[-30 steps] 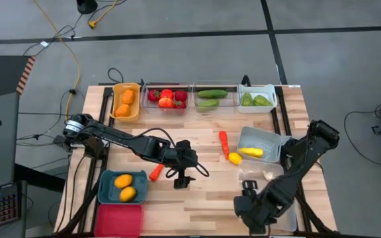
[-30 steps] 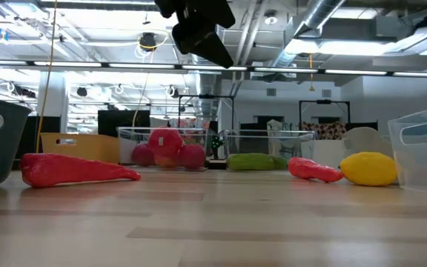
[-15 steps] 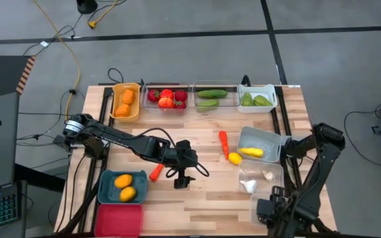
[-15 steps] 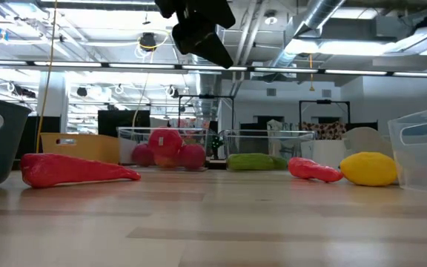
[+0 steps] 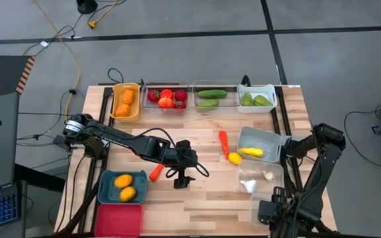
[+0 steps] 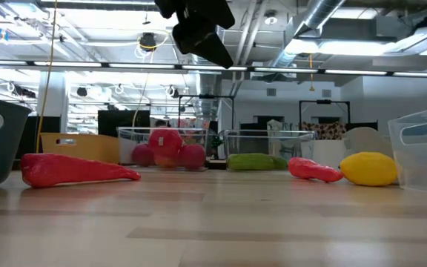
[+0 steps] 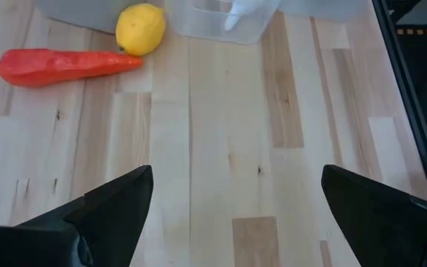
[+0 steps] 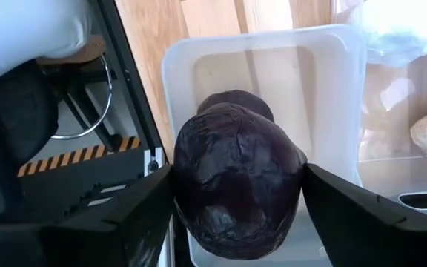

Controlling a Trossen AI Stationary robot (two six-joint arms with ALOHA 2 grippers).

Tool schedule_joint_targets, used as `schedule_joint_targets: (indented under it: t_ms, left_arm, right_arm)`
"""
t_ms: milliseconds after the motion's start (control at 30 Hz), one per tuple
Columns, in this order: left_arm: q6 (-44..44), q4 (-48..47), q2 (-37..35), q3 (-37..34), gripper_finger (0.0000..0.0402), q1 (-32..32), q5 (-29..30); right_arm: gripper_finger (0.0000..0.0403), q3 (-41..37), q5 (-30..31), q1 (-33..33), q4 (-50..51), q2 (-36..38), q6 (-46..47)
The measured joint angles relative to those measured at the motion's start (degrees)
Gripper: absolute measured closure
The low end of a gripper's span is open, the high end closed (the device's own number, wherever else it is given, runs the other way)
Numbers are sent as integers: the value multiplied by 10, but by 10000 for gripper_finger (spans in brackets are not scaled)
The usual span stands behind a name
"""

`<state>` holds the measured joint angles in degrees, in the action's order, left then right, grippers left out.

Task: Sort produce into baskets
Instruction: Put the purple plum into the bottom white transparent bin, then put the orange carrot into the red bin

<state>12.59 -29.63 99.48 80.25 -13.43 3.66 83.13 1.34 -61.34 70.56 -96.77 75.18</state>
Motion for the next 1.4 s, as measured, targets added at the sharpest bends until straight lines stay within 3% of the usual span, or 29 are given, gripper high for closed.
schedule_joint_targets:
  t_ms: [233, 633, 1033, 1400]
  left_arm:
    - [-7, -24, 0, 0, 25, 0, 1]
    - [138, -201, 0, -3, 25, 1, 37]
    - [263, -196, 0, -113, 33, -1, 60]
    - [293, -123, 0, -216, 116, -1, 62]
  right_arm:
    - [40, 0, 0, 0, 13, 0, -2]
    - [35, 0, 0, 0, 12, 0, -2]
    - [35, 0, 1, 2, 10, 0, -2]
    - [35, 0, 1, 27, 7, 0, -2]
